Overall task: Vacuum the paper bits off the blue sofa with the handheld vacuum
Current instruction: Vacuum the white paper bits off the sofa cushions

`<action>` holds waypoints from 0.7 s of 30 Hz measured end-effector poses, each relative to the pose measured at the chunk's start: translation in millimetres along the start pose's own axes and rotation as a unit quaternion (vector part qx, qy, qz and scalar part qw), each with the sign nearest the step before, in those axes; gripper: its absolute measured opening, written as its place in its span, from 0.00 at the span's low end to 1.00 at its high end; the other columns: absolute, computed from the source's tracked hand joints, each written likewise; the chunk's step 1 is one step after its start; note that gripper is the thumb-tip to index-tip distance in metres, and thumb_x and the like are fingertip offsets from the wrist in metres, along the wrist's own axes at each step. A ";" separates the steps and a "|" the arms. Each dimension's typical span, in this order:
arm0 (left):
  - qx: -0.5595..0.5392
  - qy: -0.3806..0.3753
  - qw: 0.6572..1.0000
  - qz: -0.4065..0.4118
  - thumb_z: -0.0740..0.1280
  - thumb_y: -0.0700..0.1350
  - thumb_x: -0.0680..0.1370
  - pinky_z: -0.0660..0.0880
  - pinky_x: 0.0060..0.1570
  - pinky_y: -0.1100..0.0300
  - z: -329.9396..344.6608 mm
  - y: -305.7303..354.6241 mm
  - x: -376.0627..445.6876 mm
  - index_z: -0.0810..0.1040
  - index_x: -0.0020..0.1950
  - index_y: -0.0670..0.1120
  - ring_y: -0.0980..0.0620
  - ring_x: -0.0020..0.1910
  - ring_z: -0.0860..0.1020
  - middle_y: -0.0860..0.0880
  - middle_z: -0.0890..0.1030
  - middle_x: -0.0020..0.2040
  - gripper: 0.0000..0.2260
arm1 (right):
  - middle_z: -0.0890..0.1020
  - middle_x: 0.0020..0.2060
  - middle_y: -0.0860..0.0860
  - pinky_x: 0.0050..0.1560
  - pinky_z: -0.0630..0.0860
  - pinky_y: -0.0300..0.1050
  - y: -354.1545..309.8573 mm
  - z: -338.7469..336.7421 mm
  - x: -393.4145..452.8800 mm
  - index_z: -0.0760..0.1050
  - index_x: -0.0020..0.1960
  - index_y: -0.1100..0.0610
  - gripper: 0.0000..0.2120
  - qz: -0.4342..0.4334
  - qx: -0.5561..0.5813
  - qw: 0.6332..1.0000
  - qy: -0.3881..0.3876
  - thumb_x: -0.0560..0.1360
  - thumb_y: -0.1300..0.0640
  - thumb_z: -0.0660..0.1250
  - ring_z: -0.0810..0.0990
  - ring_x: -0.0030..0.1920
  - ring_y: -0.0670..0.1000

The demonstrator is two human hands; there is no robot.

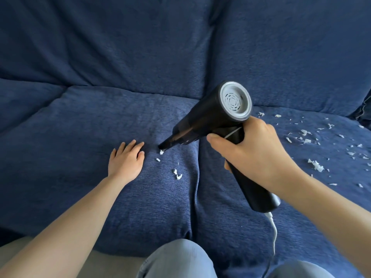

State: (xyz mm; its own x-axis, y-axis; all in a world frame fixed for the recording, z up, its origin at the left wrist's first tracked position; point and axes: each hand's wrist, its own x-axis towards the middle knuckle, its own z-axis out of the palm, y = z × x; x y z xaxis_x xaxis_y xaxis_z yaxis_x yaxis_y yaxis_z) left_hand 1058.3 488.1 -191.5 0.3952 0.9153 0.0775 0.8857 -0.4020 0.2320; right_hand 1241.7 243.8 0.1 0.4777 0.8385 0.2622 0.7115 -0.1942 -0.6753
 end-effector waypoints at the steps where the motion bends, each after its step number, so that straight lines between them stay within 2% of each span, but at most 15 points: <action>1: 0.000 0.001 1.000 0.000 0.48 0.53 0.83 0.50 0.75 0.47 0.3 -0.1 -0.1 0.60 0.76 0.58 0.48 0.77 0.53 0.54 0.57 0.78 0.20 | 0.80 0.24 0.51 0.33 0.73 0.30 -1.5 -2.4 -1.2 0.70 0.37 0.52 0.13 -0.001 0.004 1.000 -0.001 0.72 0.47 0.70 0.81 0.30 0.44; 3: 0.003 0.003 1.000 -0.001 0.48 0.53 0.83 0.50 0.75 0.47 1.1 0.0 -0.4 0.60 0.76 0.58 0.48 0.77 0.53 0.54 0.57 0.78 0.20 | 0.82 0.25 0.50 0.34 0.75 0.32 -3.9 -6.5 -4.6 0.71 0.36 0.52 0.13 -0.005 0.015 1.000 -0.011 0.73 0.48 0.70 0.82 0.29 0.45; 5: 0.007 0.000 1.000 -0.003 0.48 0.53 0.83 0.50 0.75 0.47 1.0 0.3 -1.0 0.60 0.76 0.58 0.48 0.77 0.53 0.54 0.57 0.78 0.20 | 0.80 0.25 0.51 0.37 0.75 0.36 -4.2 -8.8 -10.5 0.72 0.37 0.52 0.11 -0.011 0.006 1.000 -0.017 0.71 0.45 0.69 0.83 0.35 0.48; 7: 0.011 -0.005 1.000 -0.005 0.48 0.52 0.83 0.50 0.75 0.46 -0.7 0.2 -0.4 0.59 0.76 0.58 0.48 0.77 0.53 0.54 0.57 0.78 0.20 | 0.79 0.27 0.47 0.40 0.74 0.37 -3.4 -8.1 -15.9 0.71 0.39 0.50 0.11 -0.018 -0.004 1.000 -0.018 0.68 0.43 0.67 0.82 0.41 0.50; 9: 0.010 -0.008 1.000 -0.007 0.48 0.52 0.83 0.50 0.75 0.46 -1.7 2.8 -1.5 0.59 0.76 0.57 0.48 0.77 0.53 0.54 0.57 0.78 0.20 | 0.79 0.27 0.46 0.40 0.73 0.37 -2.1 -9.9 -20.7 0.70 0.38 0.49 0.11 -0.023 0.002 1.000 -0.013 0.68 0.43 0.68 0.82 0.41 0.51; 12: 0.007 0.001 1.000 -0.015 0.48 0.51 0.83 0.50 0.75 0.46 -1.0 7.2 -6.4 0.60 0.76 0.56 0.48 0.77 0.53 0.53 0.58 0.78 0.20 | 0.79 0.27 0.46 0.42 0.74 0.42 -1.9 -14.3 -25.5 0.70 0.36 0.49 0.12 -0.030 0.021 0.999 -0.014 0.69 0.44 0.69 0.81 0.40 0.52; 16: 0.007 0.001 1.000 -0.022 0.47 0.51 0.83 0.50 0.75 0.46 -1.6 10.2 -11.8 0.60 0.76 0.55 0.47 0.77 0.53 0.52 0.57 0.78 0.21 | 0.78 0.24 0.45 0.40 0.71 0.38 -3.1 -14.7 -31.3 0.70 0.37 0.48 0.12 -0.036 0.010 0.999 -0.036 0.67 0.42 0.67 0.79 0.38 0.49; 19: 0.004 -0.003 1.000 -0.020 0.48 0.52 0.83 0.50 0.75 0.46 -2.3 11.0 -15.0 0.59 0.77 0.54 0.47 0.77 0.53 0.52 0.57 0.78 0.21 | 0.80 0.26 0.39 0.36 0.69 0.34 -2.5 -15.8 -33.1 0.69 0.37 0.48 0.12 -0.038 0.004 0.999 -0.033 0.66 0.41 0.66 0.79 0.36 0.45; 21: 0.003 -0.004 1.000 -0.023 0.48 0.54 0.83 0.49 0.75 0.45 -3.3 12.4 -16.9 0.59 0.77 0.54 0.47 0.77 0.53 0.52 0.57 0.78 0.22 | 0.80 0.26 0.46 0.37 0.71 0.34 -0.1 -19.5 -33.9 0.70 0.38 0.49 0.12 -0.038 0.003 0.999 -0.024 0.68 0.43 0.68 0.80 0.37 0.46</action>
State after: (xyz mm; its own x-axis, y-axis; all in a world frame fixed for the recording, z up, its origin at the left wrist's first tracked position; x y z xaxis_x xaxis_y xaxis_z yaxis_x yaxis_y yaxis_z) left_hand 1061.7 467.7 -186.7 0.3567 0.9324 0.0588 0.9040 -0.3603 0.2302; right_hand 1235.5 205.5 4.6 0.3965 0.8742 0.2803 0.7417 -0.1250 -0.6590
